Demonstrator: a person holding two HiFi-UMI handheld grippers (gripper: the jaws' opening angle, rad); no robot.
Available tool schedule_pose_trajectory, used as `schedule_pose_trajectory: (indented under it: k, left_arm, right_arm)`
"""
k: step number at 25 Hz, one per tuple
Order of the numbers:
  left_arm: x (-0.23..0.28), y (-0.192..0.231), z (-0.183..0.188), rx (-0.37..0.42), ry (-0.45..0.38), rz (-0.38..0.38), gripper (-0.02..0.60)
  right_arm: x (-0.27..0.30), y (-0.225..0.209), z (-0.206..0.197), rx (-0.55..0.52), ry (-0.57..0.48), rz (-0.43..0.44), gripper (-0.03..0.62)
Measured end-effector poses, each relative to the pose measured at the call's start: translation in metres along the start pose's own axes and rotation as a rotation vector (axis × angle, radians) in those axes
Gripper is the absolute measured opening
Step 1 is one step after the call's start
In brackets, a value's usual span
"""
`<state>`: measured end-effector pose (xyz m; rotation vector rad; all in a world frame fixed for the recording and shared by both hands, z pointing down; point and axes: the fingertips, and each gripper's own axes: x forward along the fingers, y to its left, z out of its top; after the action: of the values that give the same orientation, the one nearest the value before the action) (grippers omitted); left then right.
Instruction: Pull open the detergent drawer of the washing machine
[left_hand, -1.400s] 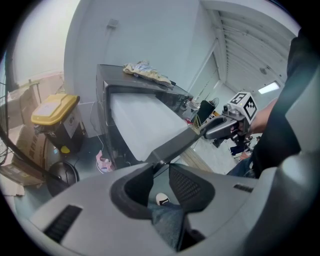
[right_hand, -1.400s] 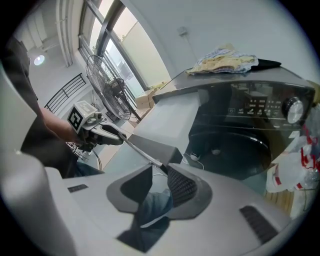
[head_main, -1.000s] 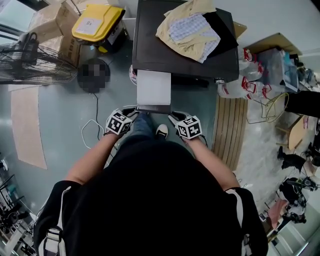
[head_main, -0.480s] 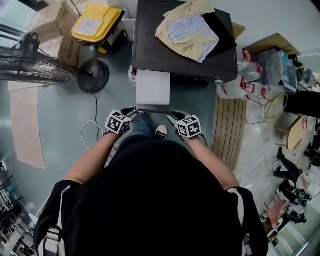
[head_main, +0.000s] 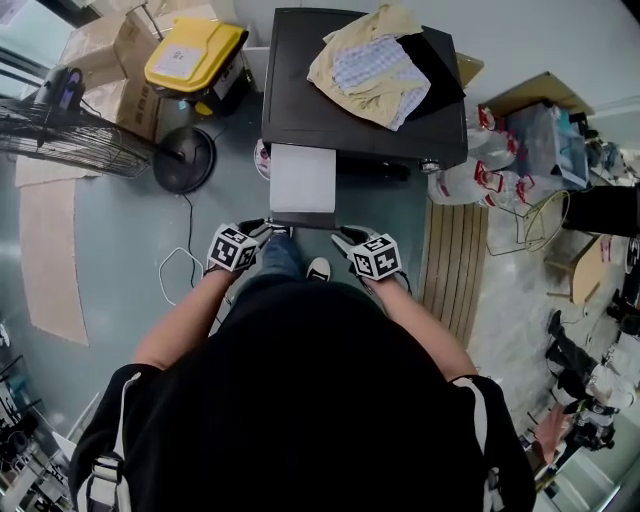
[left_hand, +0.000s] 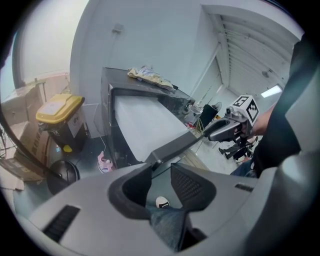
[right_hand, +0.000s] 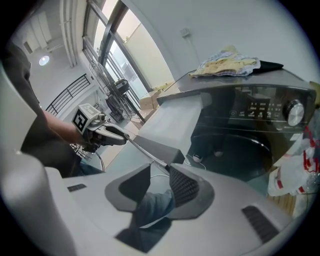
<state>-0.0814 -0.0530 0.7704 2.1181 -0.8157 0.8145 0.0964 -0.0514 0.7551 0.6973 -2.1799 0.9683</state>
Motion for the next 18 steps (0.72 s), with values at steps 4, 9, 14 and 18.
schedule_pose_trajectory:
  k: [4,9,14,18]
  left_arm:
    - [-0.007,0.001,0.005,0.016,-0.02,0.016,0.124]
    - [-0.019,-0.004,0.013,0.026,-0.043,0.036,0.124]
    - [-0.026,-0.008,0.019,0.029,-0.072,0.048,0.124]
    - [-0.032,-0.01,0.022,0.033,-0.098,0.062,0.124]
  right_arm:
    - [-0.008,0.002,0.006,-0.015,-0.019,-0.004,0.121]
    - [-0.019,0.001,0.012,-0.033,-0.042,-0.009,0.121]
    - [-0.031,-0.005,0.02,-0.03,-0.084,-0.026,0.12]
    - [-0.044,-0.01,0.033,-0.035,-0.123,-0.049,0.12]
